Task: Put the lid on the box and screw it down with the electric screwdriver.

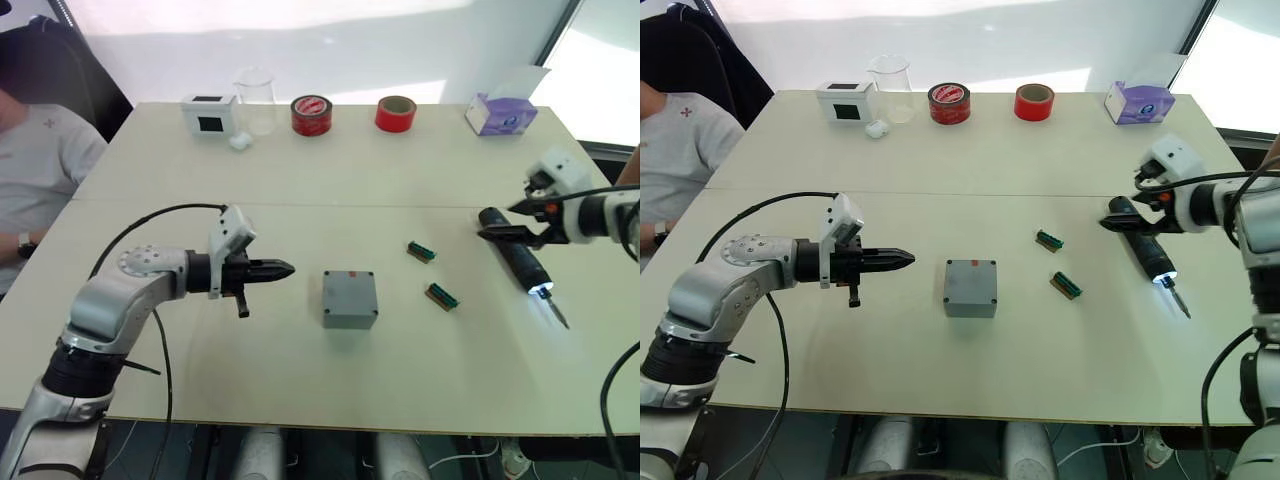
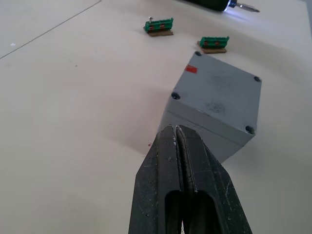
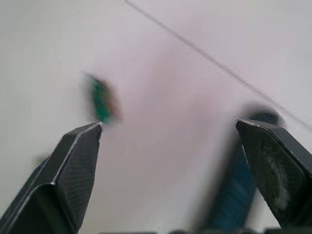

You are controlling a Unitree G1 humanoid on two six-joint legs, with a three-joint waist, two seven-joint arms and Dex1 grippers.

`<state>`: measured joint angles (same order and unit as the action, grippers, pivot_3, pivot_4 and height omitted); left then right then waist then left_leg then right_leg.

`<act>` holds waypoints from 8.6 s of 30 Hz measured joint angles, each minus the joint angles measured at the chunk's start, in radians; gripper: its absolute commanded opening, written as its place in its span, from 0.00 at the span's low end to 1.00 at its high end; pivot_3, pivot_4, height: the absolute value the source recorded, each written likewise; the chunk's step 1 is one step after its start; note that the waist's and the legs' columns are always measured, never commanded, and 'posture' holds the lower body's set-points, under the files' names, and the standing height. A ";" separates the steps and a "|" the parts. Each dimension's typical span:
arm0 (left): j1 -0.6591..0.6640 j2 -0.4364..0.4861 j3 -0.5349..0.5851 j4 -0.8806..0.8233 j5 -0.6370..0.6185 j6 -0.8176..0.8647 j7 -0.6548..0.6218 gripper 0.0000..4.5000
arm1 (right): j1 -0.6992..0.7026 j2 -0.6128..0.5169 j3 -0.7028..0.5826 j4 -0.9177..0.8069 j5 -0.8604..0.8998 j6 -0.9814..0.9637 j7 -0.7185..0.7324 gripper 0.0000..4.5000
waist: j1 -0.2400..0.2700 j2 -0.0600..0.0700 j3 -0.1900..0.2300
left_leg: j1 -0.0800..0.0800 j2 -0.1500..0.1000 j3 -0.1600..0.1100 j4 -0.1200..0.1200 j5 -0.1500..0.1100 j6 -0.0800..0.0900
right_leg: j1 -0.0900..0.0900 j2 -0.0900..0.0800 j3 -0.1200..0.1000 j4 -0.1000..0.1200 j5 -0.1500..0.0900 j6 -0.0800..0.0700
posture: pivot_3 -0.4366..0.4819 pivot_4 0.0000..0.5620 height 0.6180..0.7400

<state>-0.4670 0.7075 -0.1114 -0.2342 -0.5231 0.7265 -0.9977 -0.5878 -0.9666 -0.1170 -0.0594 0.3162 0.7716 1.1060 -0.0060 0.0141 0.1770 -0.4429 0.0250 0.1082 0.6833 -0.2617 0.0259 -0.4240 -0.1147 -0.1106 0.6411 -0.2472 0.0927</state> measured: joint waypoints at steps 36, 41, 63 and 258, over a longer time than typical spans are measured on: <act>-0.012 -0.078 -0.111 0.068 0.124 -0.056 -0.004 0.00 | 0.398 0.064 0.133 -0.504 0.200 0.139 -0.208 0.99 | 0.020 -0.007 0.000 | 0.000 -0.003 -0.003 0.005 0.000 0.002 | 0.000 -0.003 0.000 0.007 0.000 0.000 | 0.48 0.27 0.79; -0.017 -0.077 -0.115 0.113 0.165 -0.085 -0.006 0.00 | 0.412 0.064 0.134 -0.504 0.220 0.155 -0.217 0.99 | 0.021 -0.007 0.000 | 0.000 -0.003 -0.003 0.005 0.000 0.002 | 0.000 -0.003 0.000 0.007 0.000 0.000 | 0.48 0.27 0.79; -0.094 -0.221 -0.212 0.241 0.275 -0.196 -0.023 0.00 | 0.409 0.126 0.186 -0.587 0.307 0.255 -0.317 0.99 | 0.021 -0.008 0.000 | -0.001 -0.002 -0.003 0.009 -0.004 0.007 | 0.001 -0.003 0.000 0.008 0.000 0.000 | 0.48 0.27 0.79; -0.042 -0.089 -0.063 -0.003 0.045 0.030 0.016 0.00 | 0.299 0.359 0.105 -0.248 0.177 -0.063 -0.377 0.00 | 0.019 -0.007 0.000 | -0.001 -0.001 -0.002 0.014 -0.004 0.007 | 0.003 -0.002 0.000 0.008 0.000 0.000 | 0.48 0.27 0.79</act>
<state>-0.5088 0.6189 -0.1749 -0.2377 -0.4778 0.7567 -0.9813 -0.2886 -0.6078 -0.0117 -0.3078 0.4931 0.7089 0.7295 0.0126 0.0067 0.1774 -0.4437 0.0241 0.1059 0.6971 -0.2654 0.0324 -0.4208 -0.1171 -0.1108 0.6495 -0.2475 0.0929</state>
